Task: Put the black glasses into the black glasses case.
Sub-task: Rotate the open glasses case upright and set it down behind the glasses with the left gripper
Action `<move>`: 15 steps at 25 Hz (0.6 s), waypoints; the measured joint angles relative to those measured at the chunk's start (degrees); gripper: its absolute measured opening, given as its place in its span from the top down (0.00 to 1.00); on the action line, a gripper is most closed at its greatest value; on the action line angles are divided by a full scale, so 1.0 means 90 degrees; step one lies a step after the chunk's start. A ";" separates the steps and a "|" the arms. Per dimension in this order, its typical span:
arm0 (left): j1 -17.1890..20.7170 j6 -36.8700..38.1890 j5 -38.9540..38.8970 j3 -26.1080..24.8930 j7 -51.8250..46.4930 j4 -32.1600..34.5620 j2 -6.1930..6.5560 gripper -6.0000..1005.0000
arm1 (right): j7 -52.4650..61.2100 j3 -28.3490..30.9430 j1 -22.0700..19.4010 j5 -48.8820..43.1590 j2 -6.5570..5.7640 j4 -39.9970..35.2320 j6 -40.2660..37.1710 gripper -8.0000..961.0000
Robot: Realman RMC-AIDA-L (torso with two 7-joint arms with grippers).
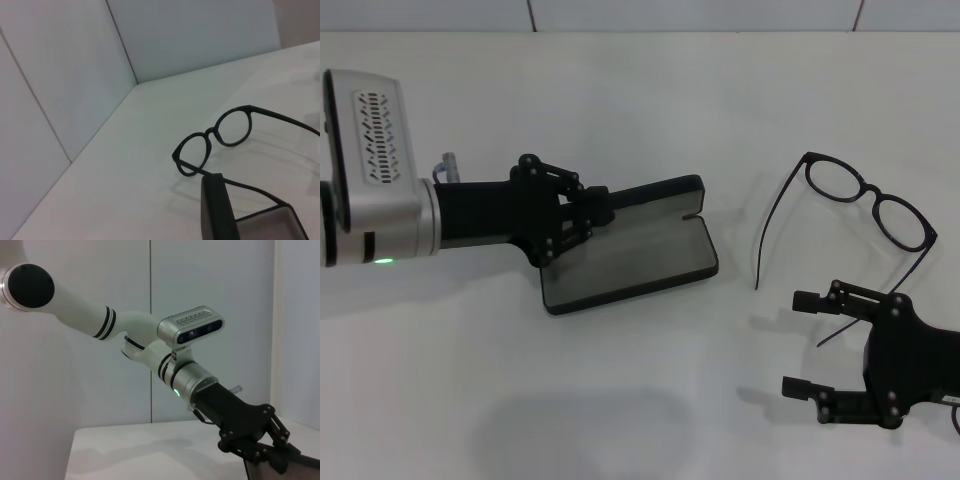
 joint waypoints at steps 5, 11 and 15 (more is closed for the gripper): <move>0.0000 0.0002 -0.0040 0.0031 0.0044 -0.0007 0.0000 0.79 | 0.0000 0.0000 -0.0004 0.0000 -0.0001 0.0000 0.0000 0.16; 0.0051 0.0066 -0.0166 0.0237 0.0558 -0.0050 0.0002 0.79 | 0.0000 0.0000 -0.0015 0.0000 0.0000 0.0010 0.0000 0.16; 0.0007 0.0056 -0.0229 0.0320 0.0841 -0.0184 0.0001 0.79 | 0.0000 0.0000 -0.0009 0.0000 0.0000 0.0011 0.0000 0.16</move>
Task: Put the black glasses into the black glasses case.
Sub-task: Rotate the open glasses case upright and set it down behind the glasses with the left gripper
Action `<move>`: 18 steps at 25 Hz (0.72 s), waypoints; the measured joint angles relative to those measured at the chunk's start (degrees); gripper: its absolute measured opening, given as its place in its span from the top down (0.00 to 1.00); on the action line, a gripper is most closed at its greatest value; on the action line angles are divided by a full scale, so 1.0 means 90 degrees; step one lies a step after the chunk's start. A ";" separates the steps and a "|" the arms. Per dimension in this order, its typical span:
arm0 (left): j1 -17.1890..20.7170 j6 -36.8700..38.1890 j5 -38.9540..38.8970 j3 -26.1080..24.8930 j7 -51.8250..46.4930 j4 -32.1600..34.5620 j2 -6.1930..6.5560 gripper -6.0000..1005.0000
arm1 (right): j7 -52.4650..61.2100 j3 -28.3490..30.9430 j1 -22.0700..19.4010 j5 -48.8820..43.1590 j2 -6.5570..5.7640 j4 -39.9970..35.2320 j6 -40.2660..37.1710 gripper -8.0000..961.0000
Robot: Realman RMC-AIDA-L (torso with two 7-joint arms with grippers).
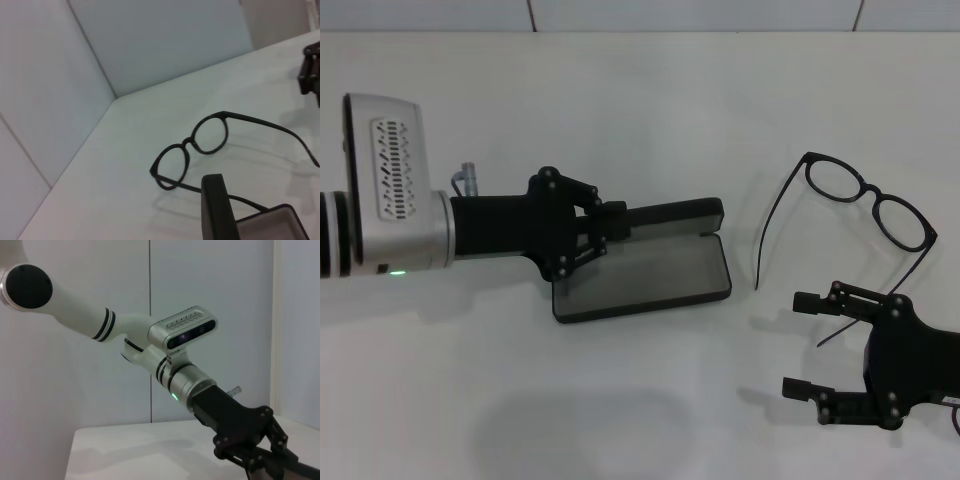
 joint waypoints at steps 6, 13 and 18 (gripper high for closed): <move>-0.0022 -0.0008 -0.0008 0.0109 0.0263 -0.0078 0.0000 0.79 | 0.0000 -0.0017 0.0011 0.0000 0.0000 -0.0001 0.0000 0.16; -0.0027 -0.0006 -0.0052 0.0127 0.0401 -0.0161 0.0000 0.79 | 0.0000 -0.0020 0.0014 0.0000 0.0000 -0.0001 0.0000 0.16; -0.0031 0.0008 -0.0100 0.0146 0.0440 -0.0172 0.0000 0.79 | 0.0000 -0.0020 0.0014 0.0000 0.0000 -0.0001 0.0000 0.16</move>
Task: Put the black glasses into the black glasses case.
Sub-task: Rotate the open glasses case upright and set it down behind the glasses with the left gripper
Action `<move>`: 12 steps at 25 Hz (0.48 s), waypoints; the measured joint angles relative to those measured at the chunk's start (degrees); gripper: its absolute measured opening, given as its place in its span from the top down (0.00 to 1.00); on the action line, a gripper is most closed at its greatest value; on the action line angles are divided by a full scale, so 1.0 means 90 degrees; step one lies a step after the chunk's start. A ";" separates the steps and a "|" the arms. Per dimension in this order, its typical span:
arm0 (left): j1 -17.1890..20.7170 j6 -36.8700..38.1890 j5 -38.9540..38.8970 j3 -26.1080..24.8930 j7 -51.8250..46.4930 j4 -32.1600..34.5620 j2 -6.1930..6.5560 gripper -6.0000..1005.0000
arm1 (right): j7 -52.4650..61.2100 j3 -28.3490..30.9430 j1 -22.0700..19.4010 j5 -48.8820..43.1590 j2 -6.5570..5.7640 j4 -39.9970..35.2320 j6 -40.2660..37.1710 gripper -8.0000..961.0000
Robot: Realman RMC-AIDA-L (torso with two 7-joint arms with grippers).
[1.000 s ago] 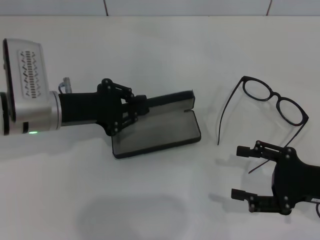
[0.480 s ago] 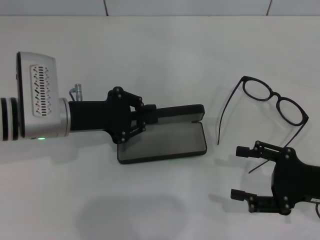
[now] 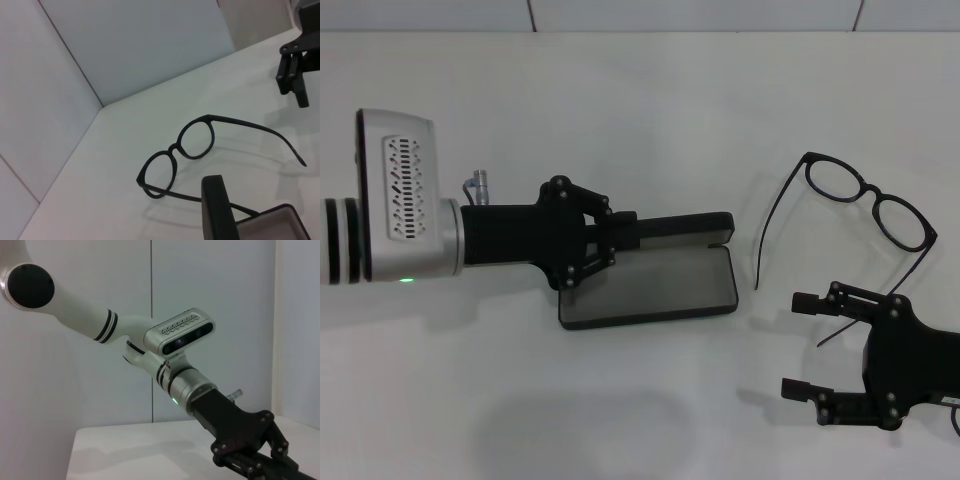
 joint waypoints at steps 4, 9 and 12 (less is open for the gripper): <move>0.0000 0.0004 -0.0107 0.0137 0.0045 -0.0047 0.0000 0.79 | 0.0000 -0.0008 0.0000 0.0000 0.0000 0.0000 0.0000 0.16; -0.0050 -0.0019 -0.0230 0.0158 0.0207 -0.0231 0.0000 0.79 | 0.0000 -0.0011 0.0000 0.0000 0.0000 0.0008 0.0022 0.16; -0.0060 0.0001 -0.0239 0.0161 0.0222 -0.0242 0.0000 0.79 | 0.0000 -0.0015 0.0000 0.0000 0.0002 0.0010 0.0031 0.16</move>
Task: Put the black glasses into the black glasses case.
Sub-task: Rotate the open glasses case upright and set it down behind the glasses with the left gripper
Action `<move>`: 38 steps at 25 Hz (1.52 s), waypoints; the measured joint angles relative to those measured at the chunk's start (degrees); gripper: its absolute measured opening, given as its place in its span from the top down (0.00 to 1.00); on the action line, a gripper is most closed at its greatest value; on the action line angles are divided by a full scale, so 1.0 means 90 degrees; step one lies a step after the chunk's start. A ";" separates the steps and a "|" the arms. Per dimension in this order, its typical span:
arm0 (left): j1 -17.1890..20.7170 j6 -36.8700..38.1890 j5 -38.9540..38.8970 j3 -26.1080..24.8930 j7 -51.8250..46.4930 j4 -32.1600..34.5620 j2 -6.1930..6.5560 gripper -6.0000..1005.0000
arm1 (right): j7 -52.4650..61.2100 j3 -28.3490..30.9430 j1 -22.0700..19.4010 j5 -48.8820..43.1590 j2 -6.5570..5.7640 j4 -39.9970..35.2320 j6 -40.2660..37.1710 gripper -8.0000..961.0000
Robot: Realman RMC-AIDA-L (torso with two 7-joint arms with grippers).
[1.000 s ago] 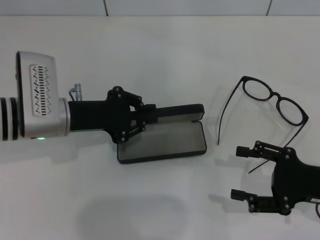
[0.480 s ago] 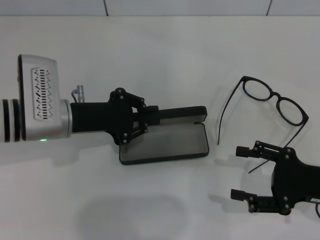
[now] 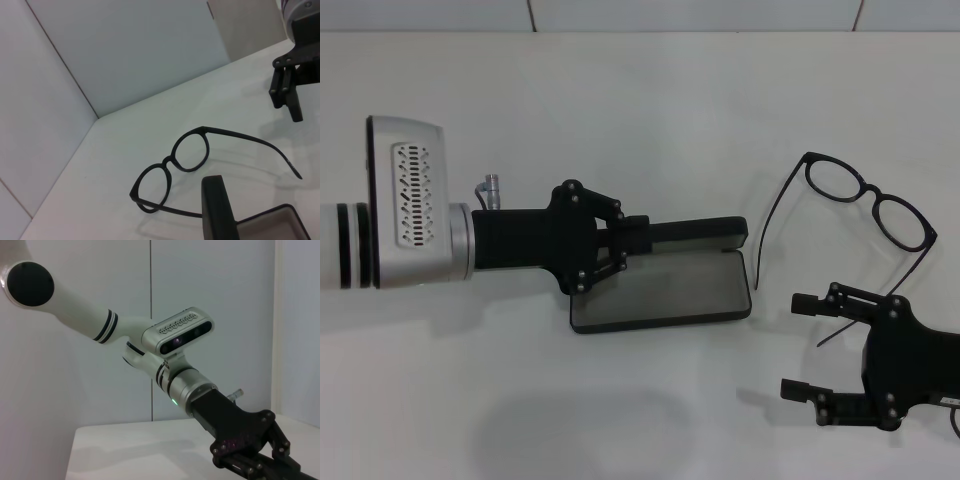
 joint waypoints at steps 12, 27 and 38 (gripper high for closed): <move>0.0011 -0.0051 0.0000 0.0053 0.0254 -0.0091 0.0000 0.79 | 0.0000 -0.0029 0.0000 0.0000 0.0008 0.0000 0.0009 0.16; 0.0108 -0.0094 -0.0192 0.0043 0.0328 -0.0095 -0.0006 0.79 | 0.0010 -0.0024 0.0000 -0.0005 0.0017 0.0000 0.0009 0.16; 0.0135 -0.0227 -0.0268 0.0047 0.0341 -0.0176 -0.0010 0.78 | 0.0010 -0.0024 -0.0010 -0.0015 0.0017 0.0010 0.0009 0.16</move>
